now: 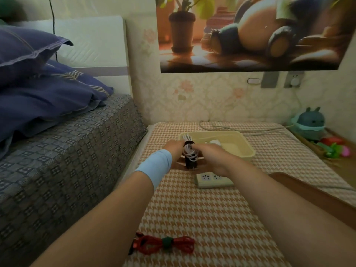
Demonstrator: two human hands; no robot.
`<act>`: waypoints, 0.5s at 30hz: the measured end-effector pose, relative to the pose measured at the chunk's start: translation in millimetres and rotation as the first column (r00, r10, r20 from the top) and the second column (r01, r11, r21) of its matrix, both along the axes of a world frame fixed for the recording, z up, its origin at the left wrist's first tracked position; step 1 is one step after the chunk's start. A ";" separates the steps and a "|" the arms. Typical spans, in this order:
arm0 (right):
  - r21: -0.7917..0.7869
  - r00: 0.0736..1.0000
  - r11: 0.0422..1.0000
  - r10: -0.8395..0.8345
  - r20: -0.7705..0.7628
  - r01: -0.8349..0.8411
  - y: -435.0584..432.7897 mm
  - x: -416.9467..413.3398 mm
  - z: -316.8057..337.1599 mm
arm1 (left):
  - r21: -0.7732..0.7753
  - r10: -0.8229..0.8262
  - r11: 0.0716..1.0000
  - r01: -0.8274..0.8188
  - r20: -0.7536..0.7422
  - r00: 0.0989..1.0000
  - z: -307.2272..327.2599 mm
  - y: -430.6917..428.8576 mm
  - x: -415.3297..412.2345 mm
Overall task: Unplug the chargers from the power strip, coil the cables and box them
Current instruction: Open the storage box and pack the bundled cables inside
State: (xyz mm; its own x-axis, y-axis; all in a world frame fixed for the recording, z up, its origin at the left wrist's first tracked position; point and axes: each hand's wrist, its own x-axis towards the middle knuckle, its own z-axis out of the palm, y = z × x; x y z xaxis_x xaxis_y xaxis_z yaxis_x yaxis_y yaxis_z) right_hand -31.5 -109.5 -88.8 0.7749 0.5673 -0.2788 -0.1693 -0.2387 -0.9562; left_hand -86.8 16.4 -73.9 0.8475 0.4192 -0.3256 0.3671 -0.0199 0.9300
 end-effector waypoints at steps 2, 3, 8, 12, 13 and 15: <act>-0.056 0.995 0.994 -0.093 0.034 0.095 -7.4 17.7 0.7 | -0.075 -0.006 0.997 0.007 0.007 1.000 4.0 -10.3 12.2; -0.078 0.989 0.988 -0.131 0.063 0.136 -11.9 27.2 1.4 | -0.083 -0.032 0.996 0.034 0.023 0.999 7.3 -15.6 17.9; -0.061 0.964 0.968 -0.234 0.124 0.243 -36.2 74.4 4.7 | 0.106 -0.140 0.986 0.126 0.143 0.980 -0.5 -31.6 62.7; -0.084 0.876 0.906 -0.374 0.304 0.416 -53.2 113.6 -3.9 | 0.671 -0.237 0.718 0.184 -0.013 0.971 -37.4 -34.0 99.3; -0.107 0.837 0.878 -0.400 0.374 0.467 -57.4 121.2 -8.5 | 0.730 -0.254 0.645 0.226 -0.074 0.964 -45.8 -32.8 107.2; -0.153 0.762 0.838 -0.380 0.525 0.523 -63.9 137.0 -22.3 | 0.770 -0.290 0.569 0.288 -0.140 0.947 -58.8 -31.2 123.2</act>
